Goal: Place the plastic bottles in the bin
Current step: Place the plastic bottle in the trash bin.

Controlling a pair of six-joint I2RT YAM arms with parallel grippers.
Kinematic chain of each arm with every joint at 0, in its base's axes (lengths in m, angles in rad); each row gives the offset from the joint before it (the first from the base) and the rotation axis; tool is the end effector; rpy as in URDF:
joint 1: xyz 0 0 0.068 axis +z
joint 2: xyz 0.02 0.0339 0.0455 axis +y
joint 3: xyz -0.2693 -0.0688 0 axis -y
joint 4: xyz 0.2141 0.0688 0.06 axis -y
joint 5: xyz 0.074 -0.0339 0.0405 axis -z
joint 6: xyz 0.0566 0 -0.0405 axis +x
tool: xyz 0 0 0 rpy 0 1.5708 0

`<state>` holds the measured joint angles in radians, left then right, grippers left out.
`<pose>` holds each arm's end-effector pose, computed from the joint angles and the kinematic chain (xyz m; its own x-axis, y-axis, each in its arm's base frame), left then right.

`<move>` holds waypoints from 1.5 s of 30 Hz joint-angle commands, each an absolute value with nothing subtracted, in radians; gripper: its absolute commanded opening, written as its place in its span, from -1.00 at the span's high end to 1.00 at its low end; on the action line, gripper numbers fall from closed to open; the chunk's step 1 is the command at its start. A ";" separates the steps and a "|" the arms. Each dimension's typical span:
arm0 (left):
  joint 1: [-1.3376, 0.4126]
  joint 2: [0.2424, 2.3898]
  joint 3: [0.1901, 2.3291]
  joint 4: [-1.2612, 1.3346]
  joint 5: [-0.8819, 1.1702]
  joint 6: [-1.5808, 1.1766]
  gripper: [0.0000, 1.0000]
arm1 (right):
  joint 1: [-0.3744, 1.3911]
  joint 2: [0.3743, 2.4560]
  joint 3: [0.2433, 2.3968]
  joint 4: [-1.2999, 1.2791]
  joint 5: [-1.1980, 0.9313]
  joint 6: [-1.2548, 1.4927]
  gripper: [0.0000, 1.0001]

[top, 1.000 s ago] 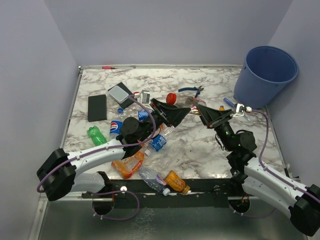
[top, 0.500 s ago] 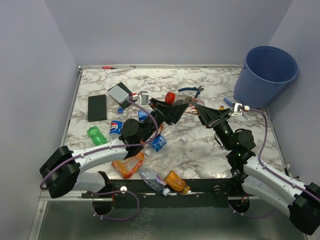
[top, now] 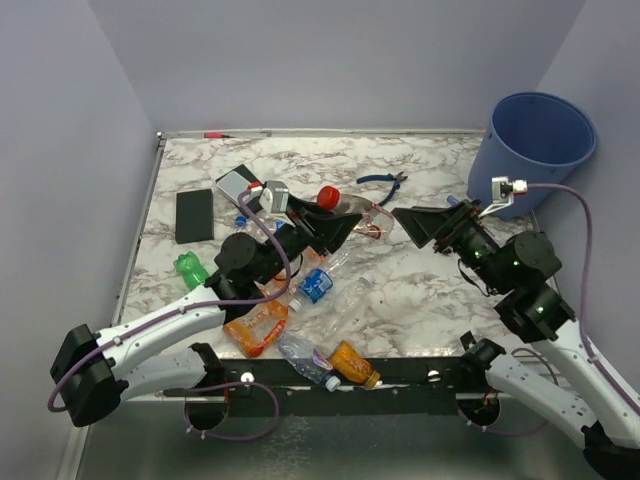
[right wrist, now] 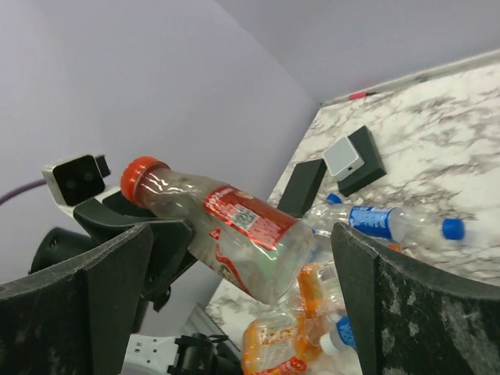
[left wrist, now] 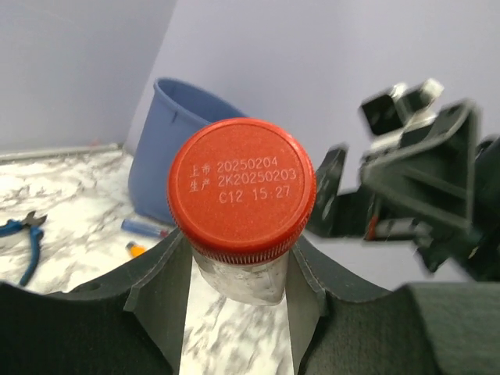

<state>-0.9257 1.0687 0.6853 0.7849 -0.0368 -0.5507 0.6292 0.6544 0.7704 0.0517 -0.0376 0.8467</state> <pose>0.1409 -0.1838 0.3761 -0.2070 -0.5947 -0.7769 0.7861 0.3717 -0.4939 0.1126 0.0846 0.3836 -0.3736 0.6539 -0.6579 -0.5105 0.4472 0.7344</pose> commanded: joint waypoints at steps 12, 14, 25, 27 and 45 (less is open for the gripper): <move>-0.846 1.153 0.957 0.067 0.943 -0.377 1.00 | 0.635 0.861 1.246 -0.511 -0.489 0.277 -0.77; -0.847 1.172 0.984 0.054 0.952 -0.385 1.00 | 0.635 0.897 1.267 -0.535 -0.495 0.262 -0.66; -0.846 1.222 1.058 0.002 0.935 -0.365 1.00 | 0.635 0.948 1.293 -0.636 -0.557 0.243 -0.66; -0.845 1.224 1.063 -0.022 0.914 -0.365 1.00 | 0.635 0.944 1.278 -0.634 -0.576 0.256 -0.64; -0.845 1.229 1.111 -0.046 0.828 -0.354 1.00 | 0.634 0.992 1.218 -0.599 -0.595 0.336 -0.20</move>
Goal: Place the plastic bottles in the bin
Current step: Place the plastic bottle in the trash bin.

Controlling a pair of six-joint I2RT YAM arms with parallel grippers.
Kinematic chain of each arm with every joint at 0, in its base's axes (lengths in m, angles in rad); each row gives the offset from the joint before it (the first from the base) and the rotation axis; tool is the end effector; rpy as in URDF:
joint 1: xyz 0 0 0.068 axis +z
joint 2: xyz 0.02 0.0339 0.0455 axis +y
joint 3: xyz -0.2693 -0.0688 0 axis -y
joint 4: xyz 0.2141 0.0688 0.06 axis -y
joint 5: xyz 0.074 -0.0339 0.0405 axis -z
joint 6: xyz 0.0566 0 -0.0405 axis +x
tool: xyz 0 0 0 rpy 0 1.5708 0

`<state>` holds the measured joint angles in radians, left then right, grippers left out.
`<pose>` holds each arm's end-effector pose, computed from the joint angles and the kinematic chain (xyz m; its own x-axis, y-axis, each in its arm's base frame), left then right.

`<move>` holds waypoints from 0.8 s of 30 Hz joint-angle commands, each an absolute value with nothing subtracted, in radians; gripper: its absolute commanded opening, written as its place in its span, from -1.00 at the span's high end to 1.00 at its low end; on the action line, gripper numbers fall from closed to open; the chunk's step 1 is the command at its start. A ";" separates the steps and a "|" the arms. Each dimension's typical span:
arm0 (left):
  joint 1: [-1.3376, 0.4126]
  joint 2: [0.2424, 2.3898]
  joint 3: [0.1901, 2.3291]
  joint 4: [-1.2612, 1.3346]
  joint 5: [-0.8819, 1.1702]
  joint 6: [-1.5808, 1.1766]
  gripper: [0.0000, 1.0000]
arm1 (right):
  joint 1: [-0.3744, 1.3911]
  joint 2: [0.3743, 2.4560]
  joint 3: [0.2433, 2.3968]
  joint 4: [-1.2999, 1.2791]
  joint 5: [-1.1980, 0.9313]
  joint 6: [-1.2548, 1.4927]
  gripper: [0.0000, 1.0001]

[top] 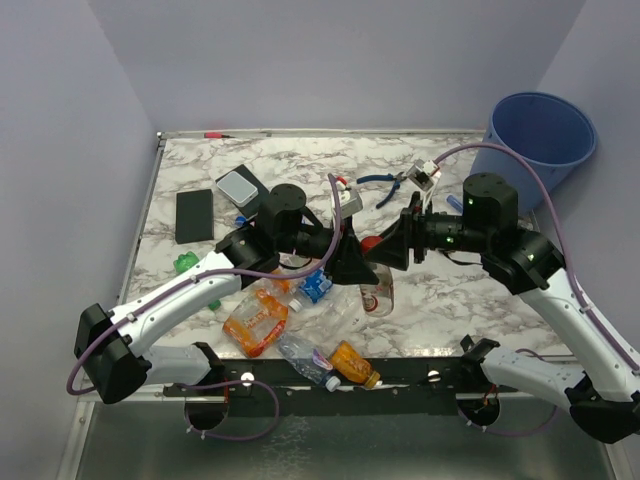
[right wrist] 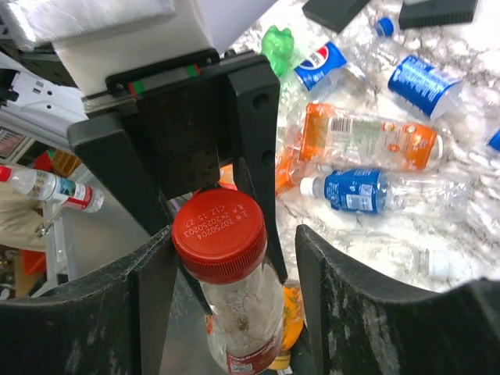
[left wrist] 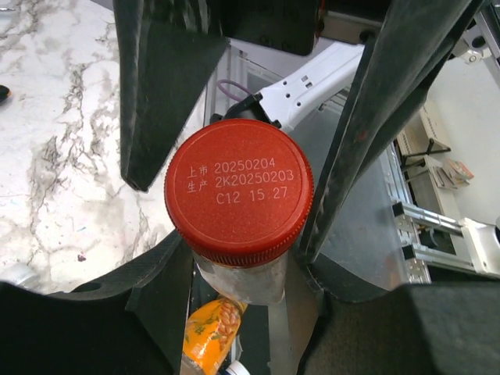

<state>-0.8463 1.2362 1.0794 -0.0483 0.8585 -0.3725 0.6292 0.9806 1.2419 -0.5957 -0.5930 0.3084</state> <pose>0.1410 -0.2239 0.3711 -0.4826 0.1864 -0.8558 0.8642 -0.0579 -0.4999 0.1234 0.1290 0.4108 -0.5305 -0.0748 -0.8444 -0.7911 0.4014 0.4615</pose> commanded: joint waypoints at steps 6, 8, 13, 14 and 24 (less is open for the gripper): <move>-0.844 1.218 1.096 -0.045 0.819 -0.348 1.00 | 0.635 0.975 1.186 -0.517 -0.570 0.375 0.18; -0.844 1.209 1.088 -0.043 0.808 -0.334 0.70 | 0.635 0.961 1.177 -0.490 -0.550 0.386 0.50; -0.844 1.146 1.052 -0.040 0.716 -0.292 -0.38 | 0.635 0.922 1.196 -0.481 -0.413 0.393 0.97; -0.844 1.123 1.041 -0.039 0.661 -0.280 -0.71 | 0.635 0.914 1.212 -0.498 -0.347 0.389 0.99; -0.844 0.779 0.774 0.187 -0.360 -0.191 -0.98 | 0.633 0.922 1.361 -0.368 0.874 0.146 0.99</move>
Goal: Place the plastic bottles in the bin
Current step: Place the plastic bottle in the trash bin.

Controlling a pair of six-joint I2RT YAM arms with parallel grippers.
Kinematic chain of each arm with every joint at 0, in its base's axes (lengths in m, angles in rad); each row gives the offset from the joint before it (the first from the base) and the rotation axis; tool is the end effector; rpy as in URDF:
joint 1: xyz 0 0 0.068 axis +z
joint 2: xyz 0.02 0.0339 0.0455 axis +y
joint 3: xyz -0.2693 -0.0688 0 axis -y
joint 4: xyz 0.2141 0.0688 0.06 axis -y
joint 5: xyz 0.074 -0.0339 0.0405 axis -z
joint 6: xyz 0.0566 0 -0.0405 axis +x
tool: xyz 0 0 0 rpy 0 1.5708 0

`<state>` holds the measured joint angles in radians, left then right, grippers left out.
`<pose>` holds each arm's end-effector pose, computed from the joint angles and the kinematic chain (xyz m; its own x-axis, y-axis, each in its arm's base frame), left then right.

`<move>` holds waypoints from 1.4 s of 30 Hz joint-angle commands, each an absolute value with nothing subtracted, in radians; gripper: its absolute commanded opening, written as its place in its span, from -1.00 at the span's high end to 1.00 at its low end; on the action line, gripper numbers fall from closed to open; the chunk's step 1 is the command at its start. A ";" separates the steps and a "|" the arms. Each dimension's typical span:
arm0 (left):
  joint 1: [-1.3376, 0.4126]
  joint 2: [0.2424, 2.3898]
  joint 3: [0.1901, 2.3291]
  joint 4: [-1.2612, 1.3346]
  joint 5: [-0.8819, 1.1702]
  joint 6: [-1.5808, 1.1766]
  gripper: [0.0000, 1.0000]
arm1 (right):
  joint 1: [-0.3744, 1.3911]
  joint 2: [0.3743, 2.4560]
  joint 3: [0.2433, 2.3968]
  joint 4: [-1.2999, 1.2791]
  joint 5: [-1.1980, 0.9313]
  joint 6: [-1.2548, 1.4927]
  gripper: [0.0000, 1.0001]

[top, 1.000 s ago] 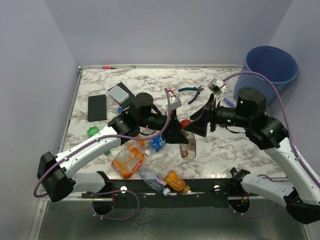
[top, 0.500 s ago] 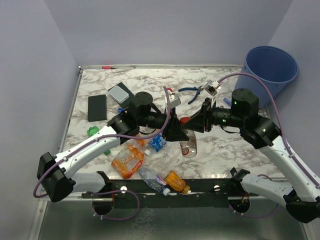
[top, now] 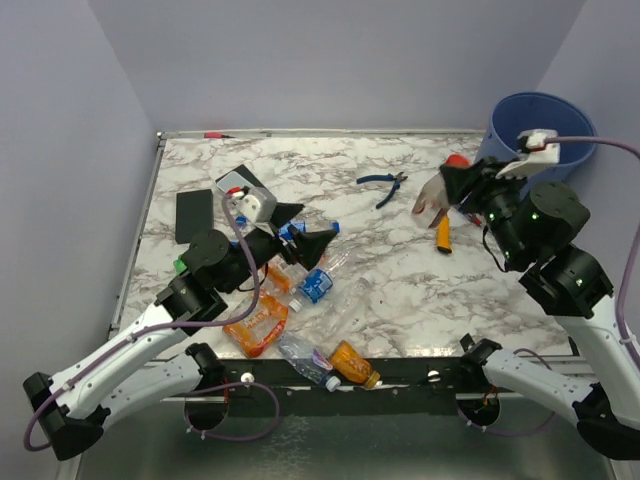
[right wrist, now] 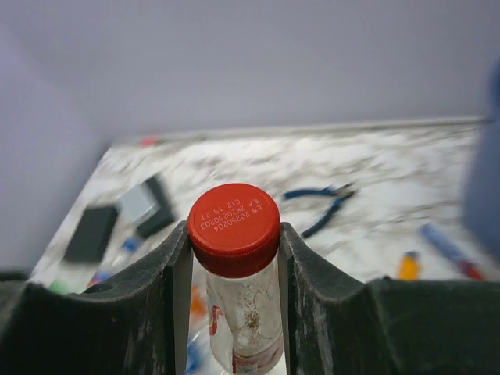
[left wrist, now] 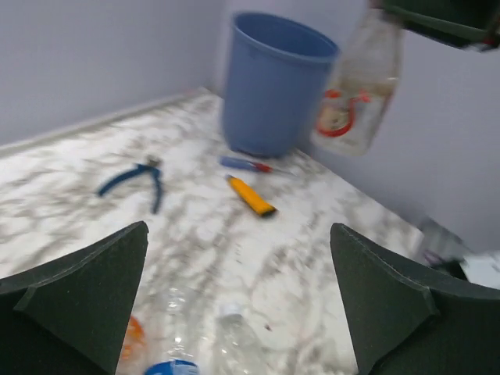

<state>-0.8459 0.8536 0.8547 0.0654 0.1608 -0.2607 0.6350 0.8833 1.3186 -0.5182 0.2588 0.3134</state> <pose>0.1170 -0.1457 0.3853 -0.1752 -0.1859 -0.9668 0.8276 0.5040 -0.2469 0.1263 0.0751 0.4557 -0.1769 0.2398 -0.9546 -0.3296 0.8994 0.2871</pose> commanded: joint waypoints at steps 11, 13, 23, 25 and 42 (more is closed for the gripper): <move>-0.801 0.791 0.661 0.214 -0.937 -0.056 -0.98 | 0.266 1.339 1.612 0.284 1.038 -0.139 0.99; -0.780 0.766 0.640 0.200 -0.932 -0.092 -0.99 | 0.177 1.439 1.660 0.313 1.028 -0.133 0.99; -0.777 0.699 0.606 0.178 -0.840 -0.178 -0.98 | -0.063 1.719 1.685 0.381 1.026 -0.145 0.99; -0.776 0.712 0.613 0.168 -0.827 -0.190 -0.98 | -0.079 1.747 1.665 0.363 1.031 -0.137 0.99; -0.776 0.745 0.613 0.165 -0.786 -0.192 -0.98 | -0.105 1.734 1.570 0.044 0.734 0.200 -0.38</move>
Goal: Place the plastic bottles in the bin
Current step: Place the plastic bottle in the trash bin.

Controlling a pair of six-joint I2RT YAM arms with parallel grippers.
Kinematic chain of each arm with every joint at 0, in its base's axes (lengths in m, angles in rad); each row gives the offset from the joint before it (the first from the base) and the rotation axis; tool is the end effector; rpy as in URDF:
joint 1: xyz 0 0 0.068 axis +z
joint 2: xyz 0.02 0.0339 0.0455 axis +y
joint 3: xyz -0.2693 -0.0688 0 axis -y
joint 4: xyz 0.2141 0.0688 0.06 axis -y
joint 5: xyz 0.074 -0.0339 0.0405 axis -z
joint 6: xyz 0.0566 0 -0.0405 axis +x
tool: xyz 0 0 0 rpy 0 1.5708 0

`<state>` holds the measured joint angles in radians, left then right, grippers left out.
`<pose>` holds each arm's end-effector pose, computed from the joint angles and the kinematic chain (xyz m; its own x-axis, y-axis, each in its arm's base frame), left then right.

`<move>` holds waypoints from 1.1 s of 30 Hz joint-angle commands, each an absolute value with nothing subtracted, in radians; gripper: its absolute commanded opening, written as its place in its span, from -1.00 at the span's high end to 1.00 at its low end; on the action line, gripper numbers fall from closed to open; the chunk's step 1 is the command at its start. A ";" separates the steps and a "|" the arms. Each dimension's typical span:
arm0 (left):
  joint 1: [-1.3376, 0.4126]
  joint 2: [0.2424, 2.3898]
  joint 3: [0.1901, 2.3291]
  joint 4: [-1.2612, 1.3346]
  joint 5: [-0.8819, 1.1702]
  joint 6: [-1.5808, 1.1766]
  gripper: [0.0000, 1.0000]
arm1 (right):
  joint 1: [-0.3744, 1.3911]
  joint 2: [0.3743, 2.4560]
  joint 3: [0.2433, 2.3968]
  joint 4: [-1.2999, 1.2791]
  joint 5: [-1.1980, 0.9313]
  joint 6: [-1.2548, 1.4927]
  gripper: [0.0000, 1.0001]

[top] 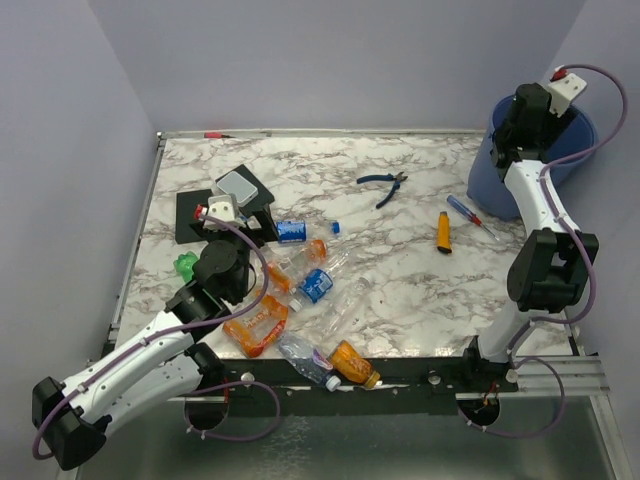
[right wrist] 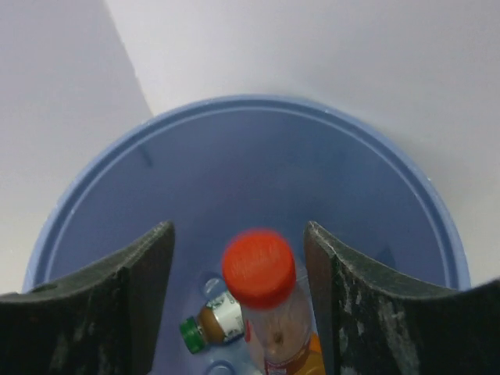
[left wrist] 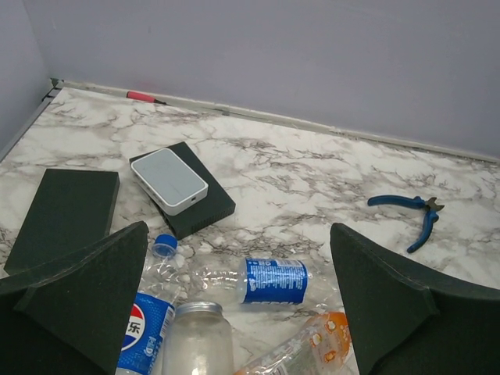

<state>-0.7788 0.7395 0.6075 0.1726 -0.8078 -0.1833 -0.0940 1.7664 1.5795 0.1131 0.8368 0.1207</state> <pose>0.1385 -0.0792 0.3309 0.0336 -0.2102 -0.9771 -0.0228 0.9772 -0.2110 0.3997 -0.0799 0.3886 0.0235 0.0788 -0.9966 0.8031 0.5922 0.0657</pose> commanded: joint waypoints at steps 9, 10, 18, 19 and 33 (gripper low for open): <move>-0.777 0.751 0.613 0.165 -0.790 -0.185 -0.98 | -0.106 1.673 1.659 -0.022 0.659 0.260 -0.80; -0.777 0.752 0.614 0.164 -0.790 -0.185 -0.98 | -0.106 1.649 1.666 -0.031 0.630 0.279 -0.83; -0.776 0.768 0.614 0.163 -0.783 -0.187 -0.99 | -0.075 1.398 1.643 -0.032 0.301 0.528 -1.00; -0.777 0.770 0.613 0.164 -0.785 -0.187 -0.98 | -0.067 1.371 1.643 -0.049 0.245 0.558 -1.00; -0.778 0.839 0.647 0.140 -0.777 -0.213 -0.98 | 0.385 0.942 1.160 -0.097 -0.192 0.605 -1.00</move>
